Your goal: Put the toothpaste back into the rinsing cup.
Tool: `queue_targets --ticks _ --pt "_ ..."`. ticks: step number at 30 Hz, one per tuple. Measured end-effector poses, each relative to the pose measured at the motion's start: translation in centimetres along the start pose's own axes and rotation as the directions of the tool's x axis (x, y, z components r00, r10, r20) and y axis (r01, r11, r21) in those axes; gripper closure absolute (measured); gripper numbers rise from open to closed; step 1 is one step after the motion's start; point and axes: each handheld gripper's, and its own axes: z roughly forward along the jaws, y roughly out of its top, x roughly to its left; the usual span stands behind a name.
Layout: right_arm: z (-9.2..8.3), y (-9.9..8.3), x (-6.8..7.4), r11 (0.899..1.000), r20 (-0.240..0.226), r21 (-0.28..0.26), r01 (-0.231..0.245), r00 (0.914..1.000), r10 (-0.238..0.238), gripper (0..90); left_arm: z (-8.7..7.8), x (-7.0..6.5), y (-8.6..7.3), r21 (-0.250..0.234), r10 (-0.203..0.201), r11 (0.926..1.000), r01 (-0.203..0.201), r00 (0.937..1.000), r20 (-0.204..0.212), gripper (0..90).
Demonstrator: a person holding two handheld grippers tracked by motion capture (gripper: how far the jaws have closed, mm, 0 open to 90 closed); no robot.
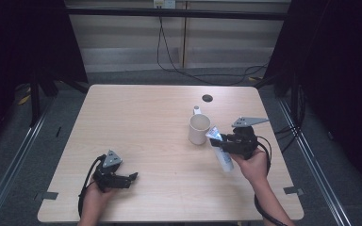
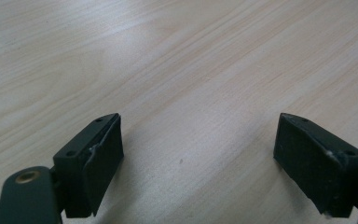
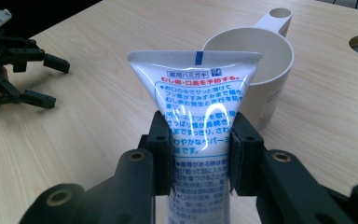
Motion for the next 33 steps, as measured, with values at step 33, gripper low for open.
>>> queue_targets --ticks 33 --pt "-1.3 3.1 0.7 0.991 0.040 -0.134 0.002 0.9992 0.003 67.5 0.0 0.0 0.0 0.000 0.000 1.0000 0.000 1.0000 0.000 15.5"
